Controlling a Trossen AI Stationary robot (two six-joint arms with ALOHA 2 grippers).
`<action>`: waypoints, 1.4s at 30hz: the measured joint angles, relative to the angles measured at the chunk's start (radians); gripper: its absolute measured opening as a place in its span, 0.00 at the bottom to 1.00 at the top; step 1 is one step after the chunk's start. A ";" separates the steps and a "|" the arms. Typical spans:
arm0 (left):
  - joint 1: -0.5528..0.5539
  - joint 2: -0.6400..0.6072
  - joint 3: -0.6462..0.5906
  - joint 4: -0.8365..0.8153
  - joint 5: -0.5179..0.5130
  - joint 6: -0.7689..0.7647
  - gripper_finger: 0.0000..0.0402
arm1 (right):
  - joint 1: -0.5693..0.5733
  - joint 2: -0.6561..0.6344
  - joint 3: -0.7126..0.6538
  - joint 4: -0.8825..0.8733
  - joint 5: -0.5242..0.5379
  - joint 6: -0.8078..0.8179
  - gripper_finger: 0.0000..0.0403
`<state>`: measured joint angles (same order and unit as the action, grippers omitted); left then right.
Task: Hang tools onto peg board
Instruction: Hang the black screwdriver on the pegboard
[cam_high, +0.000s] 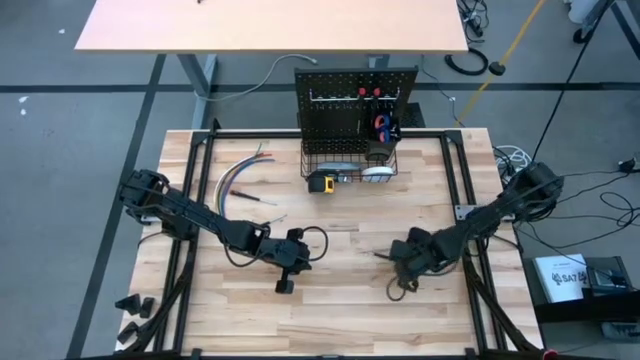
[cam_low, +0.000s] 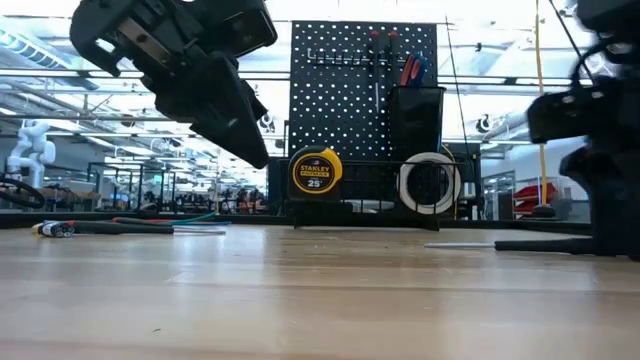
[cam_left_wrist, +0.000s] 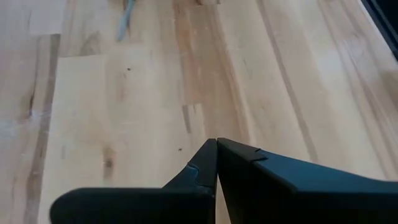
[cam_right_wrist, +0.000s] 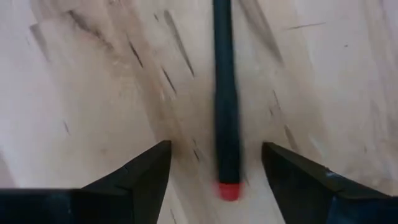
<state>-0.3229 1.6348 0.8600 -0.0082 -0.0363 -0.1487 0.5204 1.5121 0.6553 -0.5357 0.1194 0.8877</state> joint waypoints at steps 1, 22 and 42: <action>0.000 0.000 0.000 0.001 0.000 0.002 0.03 | 0.011 -0.003 -0.028 0.037 0.021 0.015 0.61; -0.027 0.171 0.030 0.602 -0.050 0.215 0.17 | 0.274 0.014 0.048 0.252 0.275 0.306 0.09; -0.161 0.415 0.426 0.256 -0.497 0.788 0.51 | 0.193 0.169 0.318 0.187 0.240 0.084 0.09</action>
<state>-0.4839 2.0496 1.2856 0.2483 -0.5332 0.6389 0.7136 1.6807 0.9733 -0.3486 0.3594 0.9719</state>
